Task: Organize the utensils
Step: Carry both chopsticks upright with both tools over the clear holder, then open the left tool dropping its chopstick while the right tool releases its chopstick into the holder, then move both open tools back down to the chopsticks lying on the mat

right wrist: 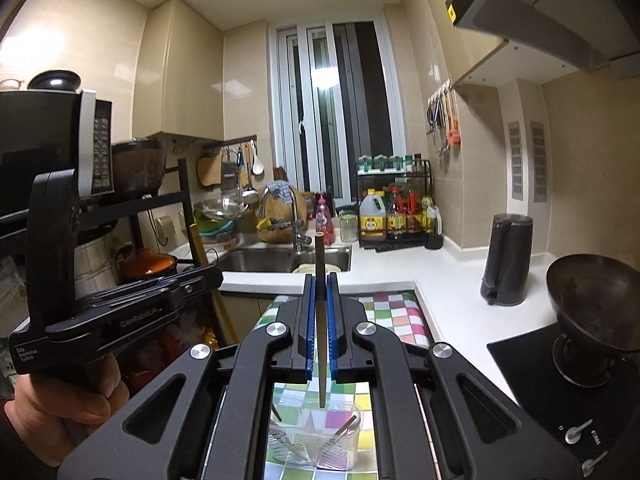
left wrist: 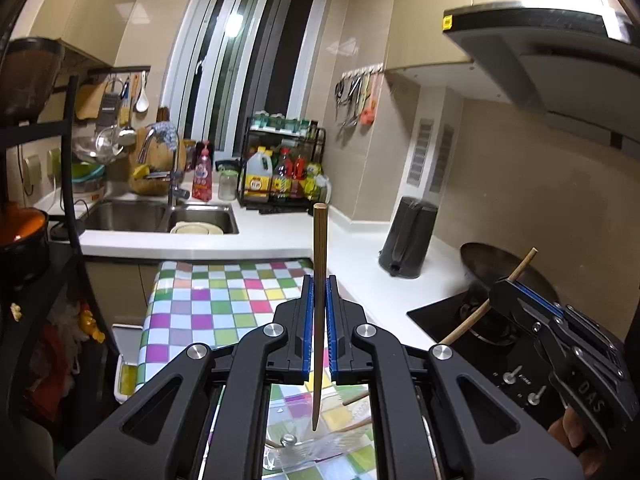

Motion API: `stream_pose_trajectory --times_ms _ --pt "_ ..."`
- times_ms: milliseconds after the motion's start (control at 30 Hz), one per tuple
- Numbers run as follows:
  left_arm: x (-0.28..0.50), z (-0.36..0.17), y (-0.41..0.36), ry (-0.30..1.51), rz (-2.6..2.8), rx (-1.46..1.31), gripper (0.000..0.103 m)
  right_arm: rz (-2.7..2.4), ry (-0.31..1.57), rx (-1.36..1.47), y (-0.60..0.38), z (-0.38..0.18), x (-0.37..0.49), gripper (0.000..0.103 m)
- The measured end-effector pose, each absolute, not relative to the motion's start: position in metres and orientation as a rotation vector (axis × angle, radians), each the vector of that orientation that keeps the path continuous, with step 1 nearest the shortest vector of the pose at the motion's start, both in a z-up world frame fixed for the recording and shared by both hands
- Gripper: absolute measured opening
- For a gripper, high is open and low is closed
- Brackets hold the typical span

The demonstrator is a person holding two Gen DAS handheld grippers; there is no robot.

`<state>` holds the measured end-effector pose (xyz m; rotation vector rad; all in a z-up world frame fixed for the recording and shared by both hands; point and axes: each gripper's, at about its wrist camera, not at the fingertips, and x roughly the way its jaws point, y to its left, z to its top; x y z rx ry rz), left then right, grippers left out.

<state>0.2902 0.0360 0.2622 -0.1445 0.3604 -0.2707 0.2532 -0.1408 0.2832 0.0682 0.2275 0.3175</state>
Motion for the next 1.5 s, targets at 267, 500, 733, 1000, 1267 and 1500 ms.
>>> stream_pose_trajectory --times_ms 267,500,733,1000,1267,1500 --pt "0.32 0.204 0.029 0.481 -0.263 -0.139 0.006 0.324 0.344 0.052 -0.129 0.23 0.29 0.005" --pt "0.324 0.182 0.013 0.542 -0.266 -0.08 0.006 0.32 0.403 0.057 -0.126 0.202 0.298 0.005" --pt "0.311 0.189 0.012 0.506 -0.212 -0.046 0.043 0.289 0.44 0.05 -0.128 0.193 0.294 0.016" --pt "0.233 0.231 0.014 0.333 -0.117 -0.027 0.06 0.241 0.318 0.06 -0.142 0.222 0.24 0.046" --pt "0.128 0.214 0.018 0.266 -0.056 -0.039 0.075 0.203 0.129 0.096 -0.165 0.228 0.134 0.086" --pt "0.07 0.152 0.023 0.333 0.001 -0.035 0.08 0.149 0.14 0.06 -0.166 0.173 0.077 0.09"
